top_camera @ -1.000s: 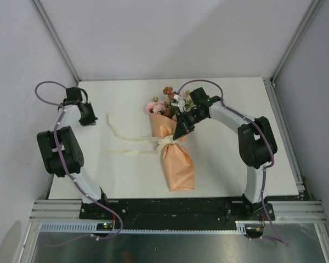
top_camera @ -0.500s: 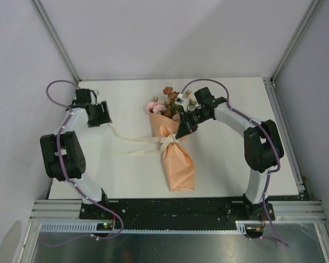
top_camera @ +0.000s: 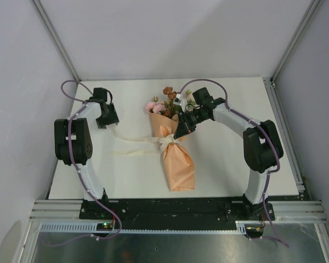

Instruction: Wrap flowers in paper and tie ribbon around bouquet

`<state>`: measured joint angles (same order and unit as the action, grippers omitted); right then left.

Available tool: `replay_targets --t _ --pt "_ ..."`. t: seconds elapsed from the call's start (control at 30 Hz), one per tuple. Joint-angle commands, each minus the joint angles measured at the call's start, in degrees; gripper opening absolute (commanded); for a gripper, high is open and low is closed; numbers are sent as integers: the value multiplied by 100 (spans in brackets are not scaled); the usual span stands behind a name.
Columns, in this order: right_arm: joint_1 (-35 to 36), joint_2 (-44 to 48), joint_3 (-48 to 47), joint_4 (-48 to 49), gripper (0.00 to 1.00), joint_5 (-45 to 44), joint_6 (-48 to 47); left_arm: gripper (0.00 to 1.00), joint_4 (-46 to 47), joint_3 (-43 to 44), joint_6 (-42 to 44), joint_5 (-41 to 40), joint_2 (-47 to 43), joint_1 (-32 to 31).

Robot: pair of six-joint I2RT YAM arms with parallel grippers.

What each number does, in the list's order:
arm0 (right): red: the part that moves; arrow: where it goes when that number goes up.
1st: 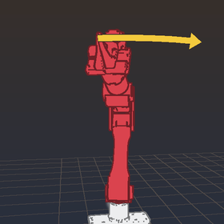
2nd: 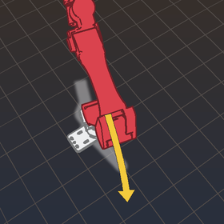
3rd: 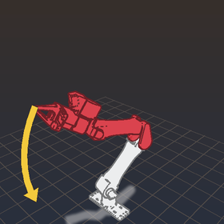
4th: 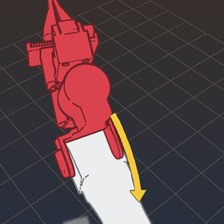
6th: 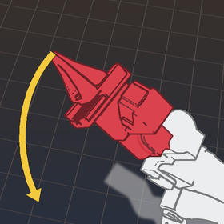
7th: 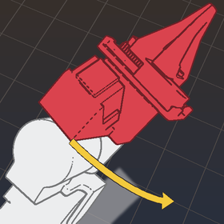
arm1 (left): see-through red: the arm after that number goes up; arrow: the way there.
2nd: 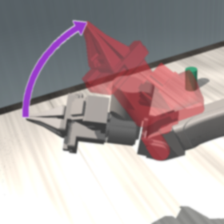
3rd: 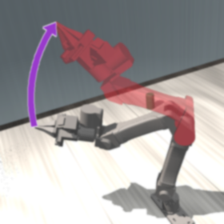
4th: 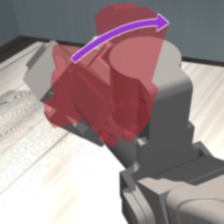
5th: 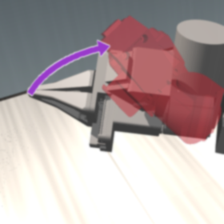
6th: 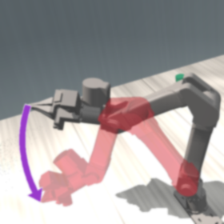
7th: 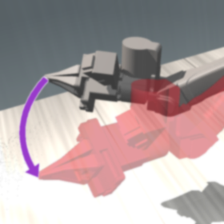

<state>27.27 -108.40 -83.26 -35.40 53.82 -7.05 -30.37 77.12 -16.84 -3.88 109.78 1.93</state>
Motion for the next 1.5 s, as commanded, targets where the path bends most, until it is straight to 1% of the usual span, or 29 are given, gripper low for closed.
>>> replay_targets --t 0.0,0.13,0.2,0.27,0.3,0.4,0.43,0.5,0.57,0.73,0.9,0.97,1.07,1.17,1.27,1.33,1.47 --pt "24 118 -83 163 0 70 103 62 -398 310 -465 -832 204 24" --pt "24 67 -148 164 0 90 157 59 -563 589 -575 -801 441 34" --pt "24 34 -186 158 0 99 201 55 -625 768 -581 -722 545 33" --pt "24 2 -233 134 0 101 223 48 -720 892 -561 -665 628 37" --pt "24 -19 -251 128 0 106 227 41 -748 936 -550 -609 653 45" --pt "31 -62 -291 102 0 123 245 15 -799 1002 -510 -372 723 143" --pt "36 -69 -293 89 0 130 247 8 -819 1026 -503 -330 744 177" --pt "52 -70 -282 40 0 125 197 2 -860 1027 -497 -198 762 244" --pt "53 -59 -272 -31 0 108 114 1 -877 900 -560 -68 647 344" --pt "-6 59 -214 -83 0 68 10 0 -825 343 -653 -156 -19 701" --pt "-149 214 -149 -81 0 21 -78 0 -799 -129 -471 -183 -424 1044" --pt "-206 271 -112 -81 0 18 -93 0 -761 -385 -366 -289 -655 1096" --pt "-262 332 -41 -80 0 9 -134 0 -723 -774 -193 -660 -979 1127" --pt "-277 370 37 -89 0 -5 -172 0 -706 -991 -98 -941 -1160 1208" --pt "-290 413 99 -90 0 -15 -197 0 -655 -1108 96 -858 -1310 1214" --pt "-307 442 119 -79 0 -13 -200 0 -507 -1253 329 -743 -1622 1134" --pt "-347 475 131 -22 0 3 -156 0 -66 -1823 1232 -745 -2464 615"
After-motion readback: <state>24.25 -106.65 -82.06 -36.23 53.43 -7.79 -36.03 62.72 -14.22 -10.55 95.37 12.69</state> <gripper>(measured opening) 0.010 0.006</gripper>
